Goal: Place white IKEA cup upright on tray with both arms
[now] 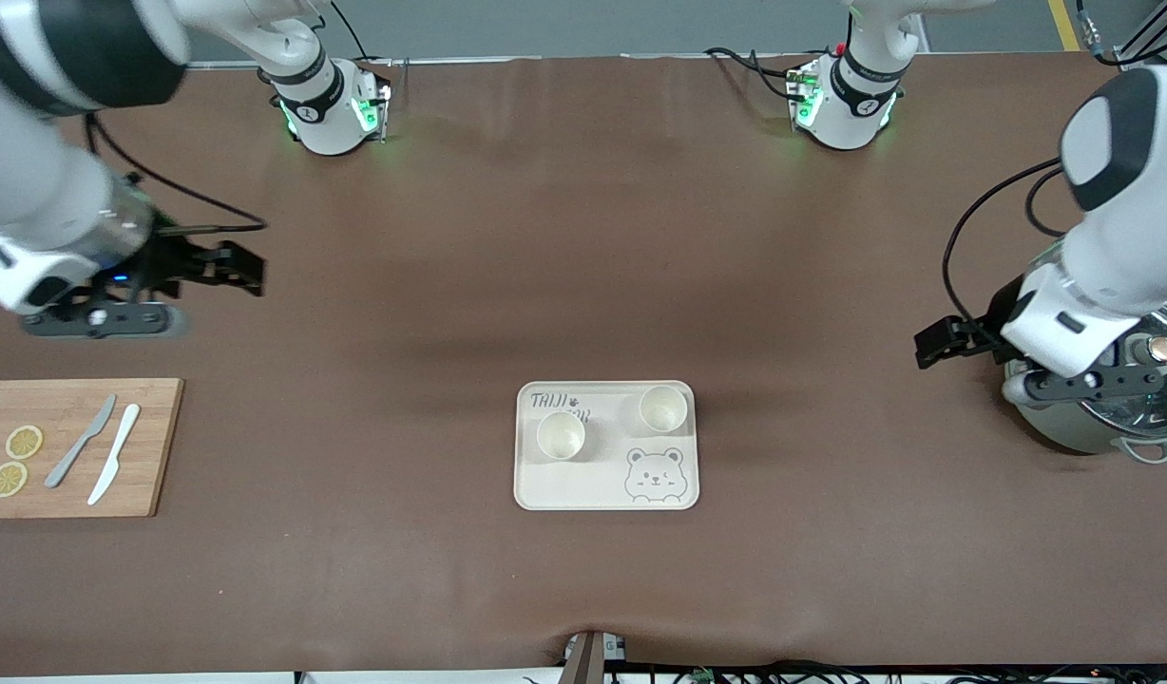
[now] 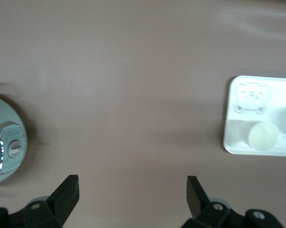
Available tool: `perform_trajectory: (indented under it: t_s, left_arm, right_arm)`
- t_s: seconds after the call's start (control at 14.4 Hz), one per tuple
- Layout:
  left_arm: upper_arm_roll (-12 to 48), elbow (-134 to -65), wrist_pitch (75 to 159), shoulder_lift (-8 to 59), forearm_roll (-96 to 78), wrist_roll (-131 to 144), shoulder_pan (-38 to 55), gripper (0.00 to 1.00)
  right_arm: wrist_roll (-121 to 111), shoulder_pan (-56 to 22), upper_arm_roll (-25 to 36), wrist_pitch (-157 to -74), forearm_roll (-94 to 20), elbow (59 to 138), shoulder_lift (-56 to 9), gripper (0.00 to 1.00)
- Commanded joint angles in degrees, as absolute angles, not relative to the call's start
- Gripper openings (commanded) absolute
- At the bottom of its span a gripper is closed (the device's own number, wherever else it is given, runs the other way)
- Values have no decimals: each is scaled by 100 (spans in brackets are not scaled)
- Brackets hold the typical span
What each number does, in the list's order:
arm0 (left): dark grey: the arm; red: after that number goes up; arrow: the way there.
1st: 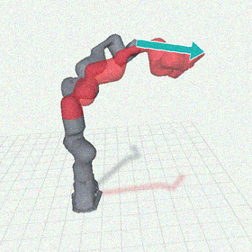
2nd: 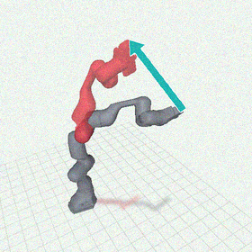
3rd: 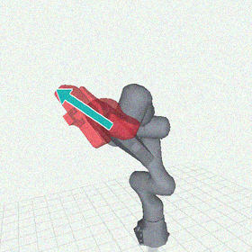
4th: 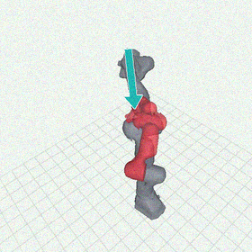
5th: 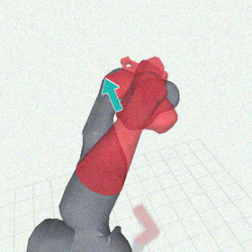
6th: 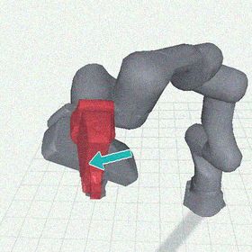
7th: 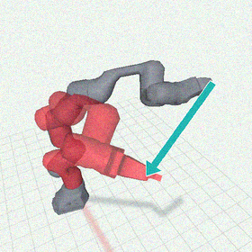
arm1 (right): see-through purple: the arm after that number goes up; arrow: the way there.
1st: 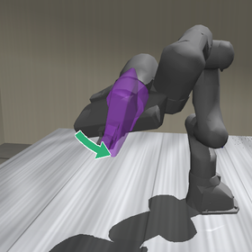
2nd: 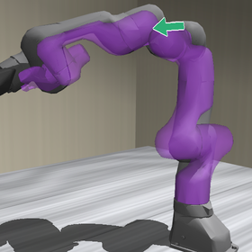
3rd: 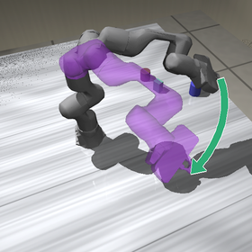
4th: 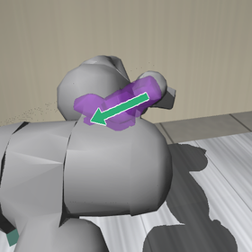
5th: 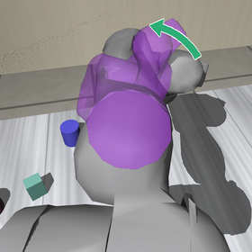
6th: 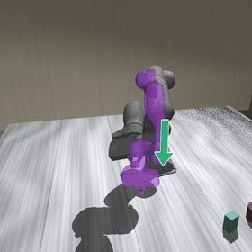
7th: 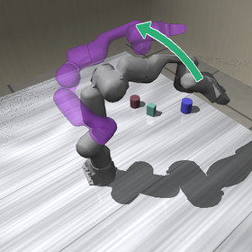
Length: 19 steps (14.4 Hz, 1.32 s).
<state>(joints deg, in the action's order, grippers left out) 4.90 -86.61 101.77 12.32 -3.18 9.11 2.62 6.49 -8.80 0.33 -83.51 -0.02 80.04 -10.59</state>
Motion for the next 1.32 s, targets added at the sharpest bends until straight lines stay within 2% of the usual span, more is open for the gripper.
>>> perform_trajectory:
  t_s: [0.0, 0.35, 0.55, 1.04, 1.25]
  left_arm:
    - [-156, -9122, 10099, 739, -738, 47, 518, 100]
    - [-202, -9158, 10081, 677, -677, -53, 545, 100]
    - [-185, -9088, 10081, 668, -197, -140, 545, 100]
    - [-149, -8824, 10081, 721, 44, -96, 554, 100]
    - [-149, -8833, 10081, 721, 53, -158, 545, 100]
  right_arm:
    - [98, -327, -62, -8560, -114, 8551, -835, 100]
    - [-518, 88, -53, -9156, -36, 9052, -774, 100]
    - [-746, 132, -53, -10508, -18, 10297, -117, 100]
    - [-747, 245, -44, -10381, -9, 10257, -36, 100]
    - [-703, 387, -53, -9338, 157, 9529, 17, 100]
